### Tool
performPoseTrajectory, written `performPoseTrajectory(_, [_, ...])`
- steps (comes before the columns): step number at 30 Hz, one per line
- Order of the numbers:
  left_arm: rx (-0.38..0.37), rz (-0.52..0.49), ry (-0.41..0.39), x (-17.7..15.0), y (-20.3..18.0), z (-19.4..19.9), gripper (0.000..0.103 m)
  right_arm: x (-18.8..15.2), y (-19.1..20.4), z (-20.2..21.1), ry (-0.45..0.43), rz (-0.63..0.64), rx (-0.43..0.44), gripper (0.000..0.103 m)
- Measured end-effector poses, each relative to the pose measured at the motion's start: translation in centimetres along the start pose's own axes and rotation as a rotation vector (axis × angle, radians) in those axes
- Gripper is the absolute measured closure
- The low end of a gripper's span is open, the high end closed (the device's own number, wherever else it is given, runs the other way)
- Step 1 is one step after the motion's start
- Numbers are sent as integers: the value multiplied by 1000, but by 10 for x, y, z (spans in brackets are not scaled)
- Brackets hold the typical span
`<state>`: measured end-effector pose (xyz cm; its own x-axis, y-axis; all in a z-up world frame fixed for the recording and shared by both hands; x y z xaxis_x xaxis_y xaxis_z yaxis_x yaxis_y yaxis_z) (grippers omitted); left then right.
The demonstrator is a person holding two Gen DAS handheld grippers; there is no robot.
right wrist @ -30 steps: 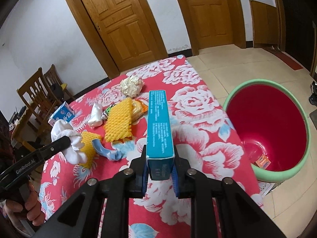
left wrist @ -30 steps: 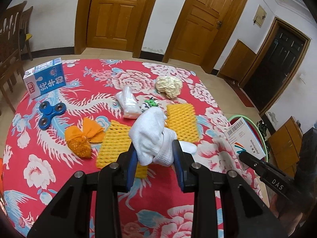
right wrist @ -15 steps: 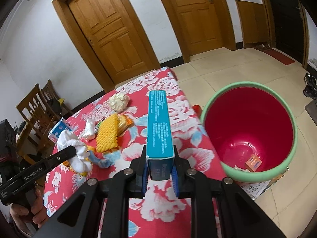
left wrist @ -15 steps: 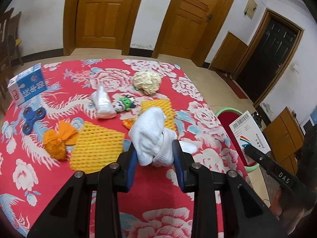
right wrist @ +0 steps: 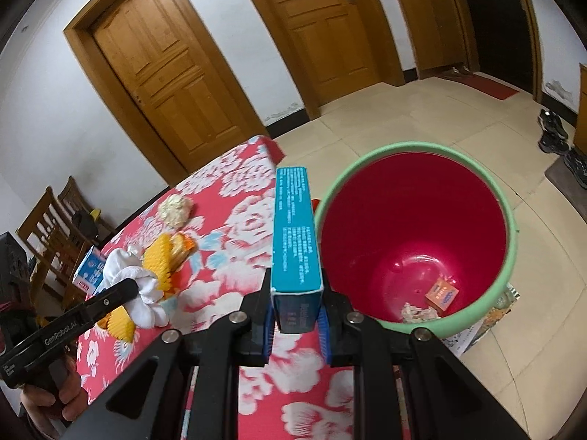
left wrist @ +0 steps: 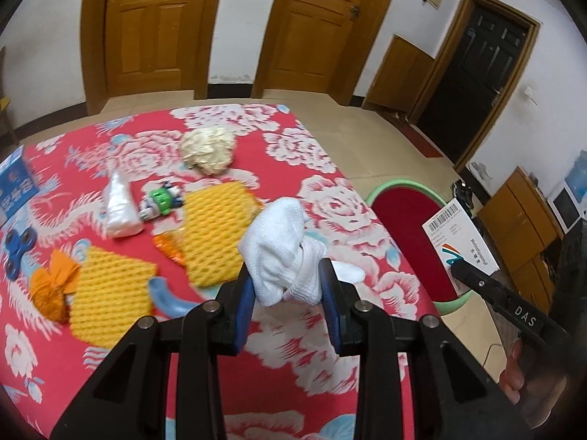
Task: Collect trash
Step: 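Carry the white cloth in the left gripper and medicine box in the right to the bucket, releasing both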
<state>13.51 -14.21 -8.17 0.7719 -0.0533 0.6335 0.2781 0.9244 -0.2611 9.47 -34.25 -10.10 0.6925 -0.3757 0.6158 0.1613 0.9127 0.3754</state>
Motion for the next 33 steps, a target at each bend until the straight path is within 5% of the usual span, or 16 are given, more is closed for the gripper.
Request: performPoseTrajectory(33, [-135, -208, 114, 14, -123, -97, 69, 3, -110, -22, 19, -185, -145, 78])
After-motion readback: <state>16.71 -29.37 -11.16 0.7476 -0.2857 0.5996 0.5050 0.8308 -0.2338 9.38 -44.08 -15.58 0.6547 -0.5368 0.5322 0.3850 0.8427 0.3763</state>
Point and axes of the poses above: each gripper's, at about its wrist camera, not at the fingertips, and z roughly against the way its jaws point, y to its left, x to its top, the point moved 8 cm from there along -z, roughly the way its jaws point, and after that the axes turned 1 degree about -x, right-handed, at the moved point
